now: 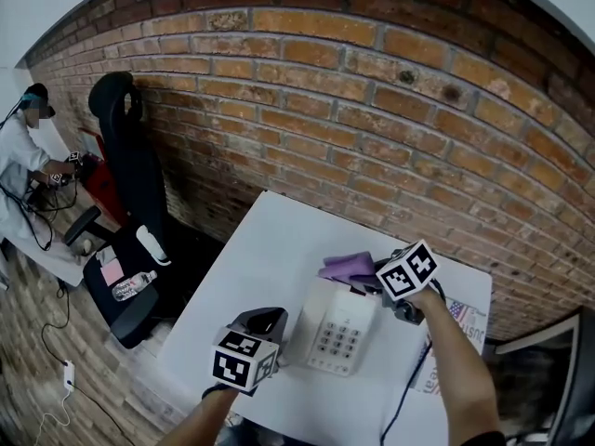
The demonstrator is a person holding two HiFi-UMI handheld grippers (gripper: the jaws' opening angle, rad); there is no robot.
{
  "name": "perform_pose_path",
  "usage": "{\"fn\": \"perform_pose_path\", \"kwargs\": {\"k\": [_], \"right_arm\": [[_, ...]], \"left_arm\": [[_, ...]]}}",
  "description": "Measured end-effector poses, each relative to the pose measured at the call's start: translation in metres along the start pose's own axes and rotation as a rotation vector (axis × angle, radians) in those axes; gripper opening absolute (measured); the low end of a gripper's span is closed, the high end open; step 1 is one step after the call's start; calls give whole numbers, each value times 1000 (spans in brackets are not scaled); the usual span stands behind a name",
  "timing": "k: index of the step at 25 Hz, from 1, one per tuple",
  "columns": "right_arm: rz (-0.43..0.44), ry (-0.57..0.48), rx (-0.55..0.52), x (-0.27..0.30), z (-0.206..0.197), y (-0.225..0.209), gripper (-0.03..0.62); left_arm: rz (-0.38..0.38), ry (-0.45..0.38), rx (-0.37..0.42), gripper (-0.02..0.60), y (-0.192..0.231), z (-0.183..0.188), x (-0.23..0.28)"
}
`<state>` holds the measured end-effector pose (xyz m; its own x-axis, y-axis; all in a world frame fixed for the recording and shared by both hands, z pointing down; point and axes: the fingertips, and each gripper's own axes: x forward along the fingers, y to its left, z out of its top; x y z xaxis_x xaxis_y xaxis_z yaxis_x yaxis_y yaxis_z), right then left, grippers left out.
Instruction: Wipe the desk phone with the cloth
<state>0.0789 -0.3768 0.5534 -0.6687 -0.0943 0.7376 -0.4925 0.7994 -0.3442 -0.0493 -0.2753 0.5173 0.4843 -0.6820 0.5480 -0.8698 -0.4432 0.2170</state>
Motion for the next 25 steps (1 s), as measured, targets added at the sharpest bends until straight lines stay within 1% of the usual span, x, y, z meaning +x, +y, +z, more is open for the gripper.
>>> {"fn": "perform_pose_path", "kwargs": {"k": [7, 12, 16, 19, 25], "right_arm": [[-35, -22, 59, -23, -25, -10, 44], [-83, -56, 89, -37, -35, -15, 44], [-141, -100, 111, -49, -44, -16, 44], [-193, -159, 145, -65, -47, -17, 44], [-335, -284, 200, -101, -56, -2, 44]], "left_arm": [[-24, -4, 9, 5, -16, 4, 6], [-49, -4, 20, 5, -26, 6, 12], [-72, -10, 34, 5, -34, 10, 14], [-88, -14, 45, 5, -37, 17, 14], [-115, -32, 80, 5, -41, 35, 8]]}}
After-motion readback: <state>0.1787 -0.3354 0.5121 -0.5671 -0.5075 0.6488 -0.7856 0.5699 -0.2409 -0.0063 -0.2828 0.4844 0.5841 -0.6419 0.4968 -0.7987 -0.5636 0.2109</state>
